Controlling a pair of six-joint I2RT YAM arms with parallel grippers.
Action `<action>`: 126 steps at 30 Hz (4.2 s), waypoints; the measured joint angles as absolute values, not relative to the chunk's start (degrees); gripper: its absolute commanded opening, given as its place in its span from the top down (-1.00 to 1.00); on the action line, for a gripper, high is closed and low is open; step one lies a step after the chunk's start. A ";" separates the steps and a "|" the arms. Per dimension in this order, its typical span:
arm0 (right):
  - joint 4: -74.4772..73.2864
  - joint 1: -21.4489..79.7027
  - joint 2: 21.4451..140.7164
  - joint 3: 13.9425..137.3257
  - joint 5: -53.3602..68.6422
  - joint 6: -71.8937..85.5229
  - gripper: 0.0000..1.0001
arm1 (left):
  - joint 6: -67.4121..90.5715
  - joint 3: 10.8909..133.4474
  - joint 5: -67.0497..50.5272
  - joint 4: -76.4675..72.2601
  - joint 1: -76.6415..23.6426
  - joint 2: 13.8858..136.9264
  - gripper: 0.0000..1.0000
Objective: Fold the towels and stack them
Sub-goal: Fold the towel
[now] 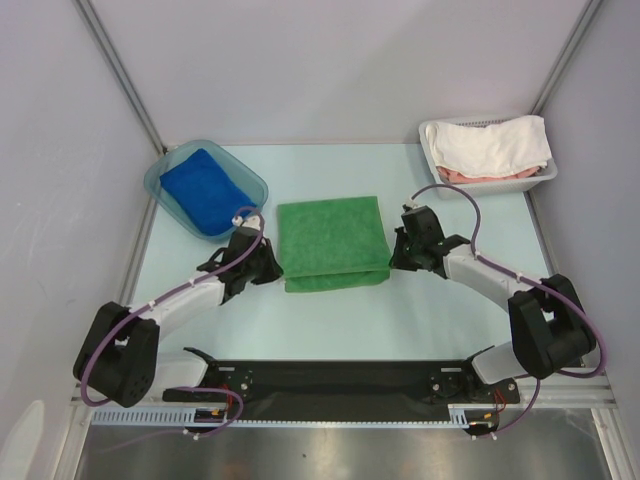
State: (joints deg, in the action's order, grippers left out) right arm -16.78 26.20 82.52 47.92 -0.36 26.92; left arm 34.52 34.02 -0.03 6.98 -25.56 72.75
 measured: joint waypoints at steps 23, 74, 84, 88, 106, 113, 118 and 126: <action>-14.20 26.30 83.79 45.43 0.91 27.20 0.91 | 34.54 33.15 -0.80 5.69 -25.93 75.53 0.99; -13.76 24.40 82.11 41.74 1.32 27.27 0.19 | 34.48 29.89 -1.48 6.81 -26.52 70.67 0.09; -10.00 18.74 95.94 65.76 1.85 23.70 0.22 | 33.26 52.64 7.03 9.30 -24.01 84.62 0.05; -7.86 18.09 107.74 77.38 2.13 22.50 0.21 | 32.34 61.43 9.54 9.54 -22.11 93.78 0.06; -13.89 17.72 126.08 95.57 2.90 22.20 0.21 | 29.74 80.09 11.68 14.83 -18.72 116.62 0.08; -14.44 17.72 127.02 95.61 3.31 22.22 0.21 | 29.61 81.73 11.55 15.14 -18.11 118.15 0.09; -14.76 17.72 127.13 96.49 3.57 22.31 0.23 | 29.15 83.44 10.85 15.18 -16.69 119.28 0.11; -14.76 17.72 127.17 96.88 3.99 22.52 0.27 | 27.00 85.60 9.80 15.62 -14.31 120.66 0.11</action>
State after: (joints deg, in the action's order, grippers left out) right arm -14.76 17.72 127.17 96.88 3.99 22.52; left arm 27.00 85.60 9.80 15.62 -14.31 120.66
